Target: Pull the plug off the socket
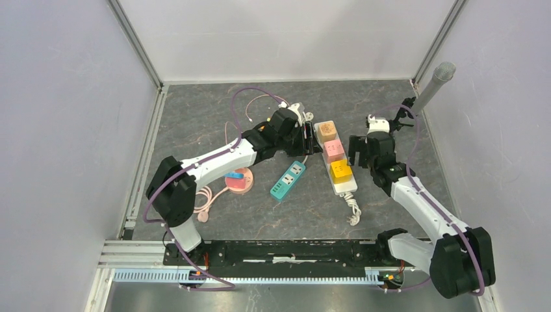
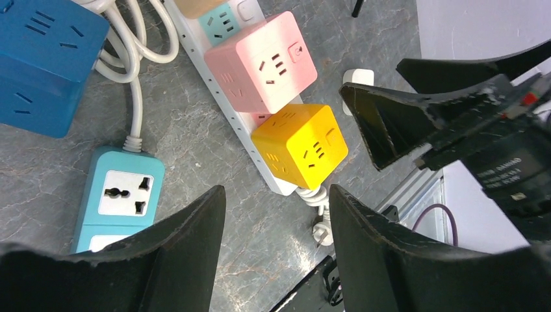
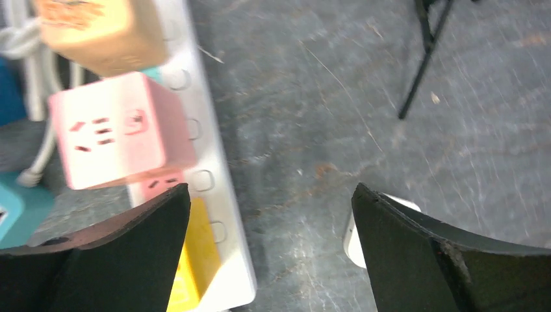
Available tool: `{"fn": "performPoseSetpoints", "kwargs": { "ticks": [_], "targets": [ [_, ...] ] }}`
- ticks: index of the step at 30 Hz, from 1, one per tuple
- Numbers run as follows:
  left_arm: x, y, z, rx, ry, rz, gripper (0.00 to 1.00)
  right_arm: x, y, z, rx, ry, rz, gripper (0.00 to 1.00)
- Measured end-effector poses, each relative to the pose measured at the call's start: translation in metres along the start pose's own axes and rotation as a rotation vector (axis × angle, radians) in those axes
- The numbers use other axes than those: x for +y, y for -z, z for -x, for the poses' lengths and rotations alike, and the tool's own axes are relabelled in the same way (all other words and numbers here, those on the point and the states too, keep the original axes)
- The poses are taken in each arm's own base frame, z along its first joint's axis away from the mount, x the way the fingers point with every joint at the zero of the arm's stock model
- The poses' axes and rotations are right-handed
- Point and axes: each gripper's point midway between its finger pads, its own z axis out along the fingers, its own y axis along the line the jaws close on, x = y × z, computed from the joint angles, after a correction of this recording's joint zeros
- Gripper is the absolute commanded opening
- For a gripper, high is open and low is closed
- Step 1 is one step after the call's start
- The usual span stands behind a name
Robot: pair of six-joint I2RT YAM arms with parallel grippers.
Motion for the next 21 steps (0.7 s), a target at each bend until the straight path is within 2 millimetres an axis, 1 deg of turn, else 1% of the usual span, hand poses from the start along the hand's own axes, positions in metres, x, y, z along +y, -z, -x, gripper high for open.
{"fn": "performPoseSetpoints", "kwargs": {
  "ticks": [3,5,7,10,11,15,21],
  "targets": [
    [0.000,0.000,0.000,0.000,0.000,0.001,0.70,0.016,0.004,0.016,-0.028,0.029,0.096,0.98],
    [0.000,0.000,0.000,0.000,0.001,0.001,0.78,0.030,0.006,0.020,-0.039,0.055,0.180,0.98],
    [0.000,0.000,0.000,0.000,0.001,0.001,0.86,0.044,0.010,0.019,-0.035,0.081,0.268,0.98],
    [0.001,0.000,0.002,-0.010,0.000,0.007,0.98,0.057,0.013,0.017,-0.032,0.111,0.346,0.98],
    [0.003,0.000,0.002,-0.014,0.001,0.013,1.00,0.059,0.014,0.016,-0.028,0.118,0.362,0.98],
    [0.008,0.006,0.003,-0.033,0.000,0.036,1.00,0.069,0.014,0.007,-0.005,0.148,0.427,0.98],
    [0.008,0.008,0.004,-0.036,0.000,0.040,1.00,0.074,0.009,-0.013,0.056,0.155,0.454,0.98]
  ]
}}
